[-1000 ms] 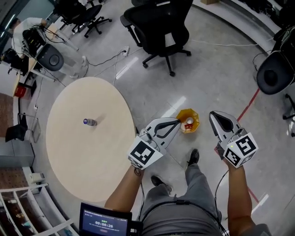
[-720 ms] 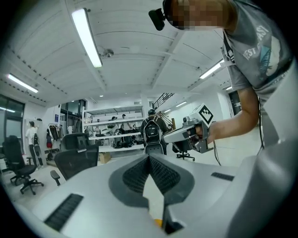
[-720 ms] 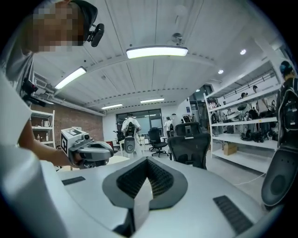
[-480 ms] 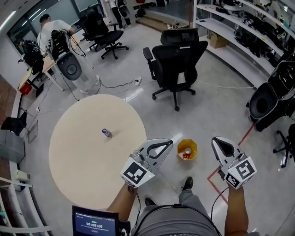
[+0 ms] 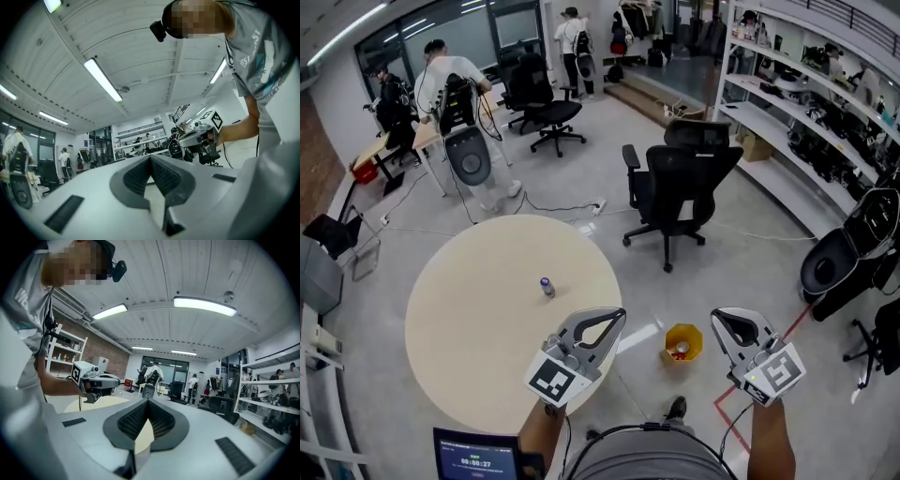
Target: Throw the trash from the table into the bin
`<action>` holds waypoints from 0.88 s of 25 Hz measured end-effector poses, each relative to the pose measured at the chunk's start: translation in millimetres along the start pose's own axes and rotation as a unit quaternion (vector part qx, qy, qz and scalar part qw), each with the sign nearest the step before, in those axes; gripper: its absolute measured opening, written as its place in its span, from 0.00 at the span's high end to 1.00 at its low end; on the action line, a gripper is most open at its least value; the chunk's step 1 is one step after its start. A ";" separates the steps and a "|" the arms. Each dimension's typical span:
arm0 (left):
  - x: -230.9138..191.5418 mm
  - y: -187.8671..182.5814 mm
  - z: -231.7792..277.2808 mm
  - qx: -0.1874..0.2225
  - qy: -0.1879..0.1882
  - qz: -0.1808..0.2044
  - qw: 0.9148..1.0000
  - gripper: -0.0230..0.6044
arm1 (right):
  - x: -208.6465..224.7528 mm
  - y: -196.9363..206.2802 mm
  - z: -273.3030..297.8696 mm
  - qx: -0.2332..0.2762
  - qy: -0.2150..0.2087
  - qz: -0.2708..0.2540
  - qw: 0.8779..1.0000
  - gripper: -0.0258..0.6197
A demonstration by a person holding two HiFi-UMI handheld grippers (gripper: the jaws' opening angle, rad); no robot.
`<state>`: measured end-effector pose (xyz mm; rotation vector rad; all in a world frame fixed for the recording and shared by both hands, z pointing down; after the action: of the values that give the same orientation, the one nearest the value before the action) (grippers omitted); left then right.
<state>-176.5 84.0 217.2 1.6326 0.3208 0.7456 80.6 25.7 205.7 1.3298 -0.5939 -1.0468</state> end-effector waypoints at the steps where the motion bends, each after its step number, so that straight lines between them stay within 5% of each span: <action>1: -2.4 2.5 -8.0 0.011 -0.010 -0.009 1.000 0.90 | -6.3 -0.7 6.4 0.003 -0.005 -0.006 1.000 0.94; 16: -29.6 -4.3 -179.8 0.028 -0.091 -0.015 0.995 0.90 | -131.8 -55.7 86.7 -0.001 -0.070 -0.047 0.996 0.94; 22: -48.5 11.9 -241.6 0.024 -0.139 -0.027 0.990 0.90 | -172.8 -62.6 141.3 -0.023 -0.126 -0.059 0.990 0.94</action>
<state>-367.0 240.5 224.5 1.7400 0.1831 0.4637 -134.3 112.4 208.7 1.2118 -0.6796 -1.3309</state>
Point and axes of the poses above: the fingertips, and each gripper's own axes: z forward along the fingers, x to its right, y out of its underside, the point moved 8 cm from there along -z, backward along the fingers, and after that the axes turned 5 degrees about -x, right-handed, at the moved point
